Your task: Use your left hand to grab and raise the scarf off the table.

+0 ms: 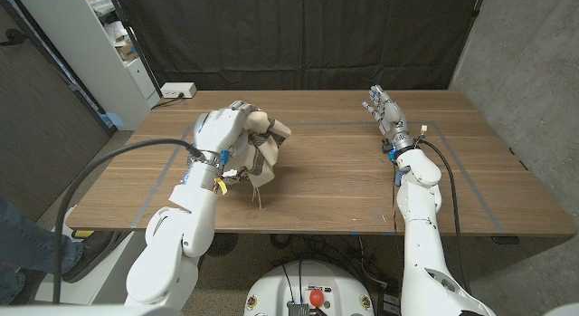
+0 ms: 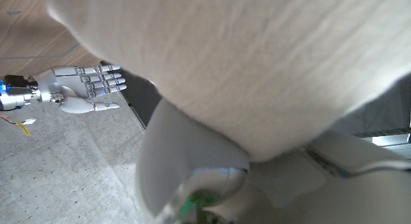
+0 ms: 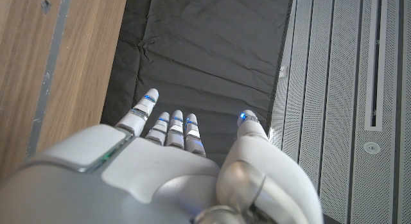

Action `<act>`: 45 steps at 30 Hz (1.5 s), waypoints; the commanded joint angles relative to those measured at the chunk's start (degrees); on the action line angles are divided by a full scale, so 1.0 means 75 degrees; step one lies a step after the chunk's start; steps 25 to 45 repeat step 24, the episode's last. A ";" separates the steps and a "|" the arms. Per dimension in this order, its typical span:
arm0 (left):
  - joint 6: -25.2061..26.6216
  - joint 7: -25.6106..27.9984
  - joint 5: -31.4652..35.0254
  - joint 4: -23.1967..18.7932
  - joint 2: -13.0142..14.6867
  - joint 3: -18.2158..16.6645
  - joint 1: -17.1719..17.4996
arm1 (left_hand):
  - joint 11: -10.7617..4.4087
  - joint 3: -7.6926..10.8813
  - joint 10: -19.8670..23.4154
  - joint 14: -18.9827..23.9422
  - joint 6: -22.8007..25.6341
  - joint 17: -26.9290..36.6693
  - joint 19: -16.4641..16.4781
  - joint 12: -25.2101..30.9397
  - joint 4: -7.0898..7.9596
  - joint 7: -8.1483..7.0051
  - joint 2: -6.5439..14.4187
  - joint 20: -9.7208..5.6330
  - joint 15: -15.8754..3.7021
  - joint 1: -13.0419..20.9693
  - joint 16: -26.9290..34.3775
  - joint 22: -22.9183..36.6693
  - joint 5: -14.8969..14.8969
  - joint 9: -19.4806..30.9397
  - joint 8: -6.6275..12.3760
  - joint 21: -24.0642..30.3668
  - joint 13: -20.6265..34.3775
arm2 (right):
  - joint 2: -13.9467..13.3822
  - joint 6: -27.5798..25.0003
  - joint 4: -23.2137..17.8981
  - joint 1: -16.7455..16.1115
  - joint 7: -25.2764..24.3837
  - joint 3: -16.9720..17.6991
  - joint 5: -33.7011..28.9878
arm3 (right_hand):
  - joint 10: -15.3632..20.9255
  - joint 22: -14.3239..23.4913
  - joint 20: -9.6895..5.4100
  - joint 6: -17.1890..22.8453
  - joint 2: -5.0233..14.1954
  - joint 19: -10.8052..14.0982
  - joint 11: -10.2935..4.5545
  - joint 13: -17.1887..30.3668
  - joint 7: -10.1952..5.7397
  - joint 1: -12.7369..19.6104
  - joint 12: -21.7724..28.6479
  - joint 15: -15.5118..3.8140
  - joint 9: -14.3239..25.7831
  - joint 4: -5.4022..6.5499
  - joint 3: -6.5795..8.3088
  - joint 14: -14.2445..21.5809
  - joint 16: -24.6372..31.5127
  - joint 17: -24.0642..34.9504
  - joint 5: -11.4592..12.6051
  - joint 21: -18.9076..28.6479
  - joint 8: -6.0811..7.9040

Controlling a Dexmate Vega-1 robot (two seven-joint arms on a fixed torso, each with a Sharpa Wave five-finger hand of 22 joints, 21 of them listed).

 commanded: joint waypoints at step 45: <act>-0.0253 0.0030 0.0028 -0.0276 -0.0107 -0.0260 -0.0107 | -0.0002 0.0237 0.0186 0.0701 0.0155 0.0184 0.0062 0.0017 -0.0071 0.0035 0.0269 -0.0285 -0.0929 0.0274 0.0081 -0.0108 0.0096 0.0040 0.0014 0.0512 0.0300 | 0.0029 0.0044 0.0110 0.0076 -0.0113 -0.0125 -0.0121 | 0.0032 0.0027 -0.0059 0.0018 0.0076 0.0041 0.0000 0.0040 0.0005 0.0026 0.0049 0.0037 0.0017 -0.0019 -0.0014 0.0046 0.0020 0.0020 0.0018 0.0010 0.0053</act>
